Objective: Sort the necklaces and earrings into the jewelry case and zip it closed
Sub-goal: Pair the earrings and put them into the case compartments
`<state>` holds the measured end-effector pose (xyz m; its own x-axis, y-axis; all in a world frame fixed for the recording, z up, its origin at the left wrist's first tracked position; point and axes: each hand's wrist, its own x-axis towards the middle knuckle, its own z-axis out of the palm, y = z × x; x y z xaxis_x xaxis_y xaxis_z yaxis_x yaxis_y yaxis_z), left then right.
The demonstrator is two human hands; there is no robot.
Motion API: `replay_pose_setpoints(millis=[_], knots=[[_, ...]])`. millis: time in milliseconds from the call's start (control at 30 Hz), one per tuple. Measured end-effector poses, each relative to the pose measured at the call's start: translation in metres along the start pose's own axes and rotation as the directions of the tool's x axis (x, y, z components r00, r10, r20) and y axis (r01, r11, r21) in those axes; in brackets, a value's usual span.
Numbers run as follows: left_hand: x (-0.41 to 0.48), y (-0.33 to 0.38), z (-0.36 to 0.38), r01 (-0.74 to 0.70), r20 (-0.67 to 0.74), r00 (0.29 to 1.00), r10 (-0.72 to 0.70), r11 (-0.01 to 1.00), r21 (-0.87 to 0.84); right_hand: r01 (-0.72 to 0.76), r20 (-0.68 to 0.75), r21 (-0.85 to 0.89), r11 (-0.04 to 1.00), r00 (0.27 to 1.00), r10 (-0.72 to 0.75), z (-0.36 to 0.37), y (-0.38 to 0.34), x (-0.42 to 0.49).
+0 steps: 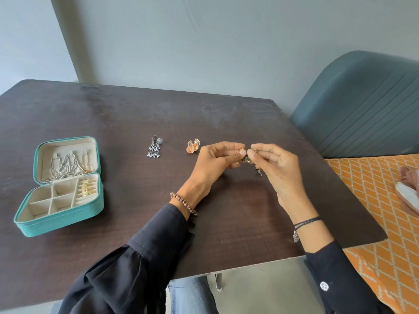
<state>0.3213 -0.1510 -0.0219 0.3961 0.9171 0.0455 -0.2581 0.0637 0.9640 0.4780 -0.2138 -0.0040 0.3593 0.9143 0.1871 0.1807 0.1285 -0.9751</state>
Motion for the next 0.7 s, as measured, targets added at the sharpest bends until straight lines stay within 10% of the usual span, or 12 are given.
replay_pose_setpoints(millis=[500, 700], knots=[[-0.052, 0.03, -0.029, 0.114, -0.046, 0.991, -0.124, 0.975, -0.19, -0.03, 0.257, 0.023, 0.999, 0.966, 0.023, 0.016, -0.02, -0.015], [-0.085, 0.029, -0.056, 0.046, -0.191, 0.981, -0.045, 0.999, 0.002, -0.028, 0.358, -0.016, 0.999, 0.933, 0.032, 0.047, -0.021, -0.032]])
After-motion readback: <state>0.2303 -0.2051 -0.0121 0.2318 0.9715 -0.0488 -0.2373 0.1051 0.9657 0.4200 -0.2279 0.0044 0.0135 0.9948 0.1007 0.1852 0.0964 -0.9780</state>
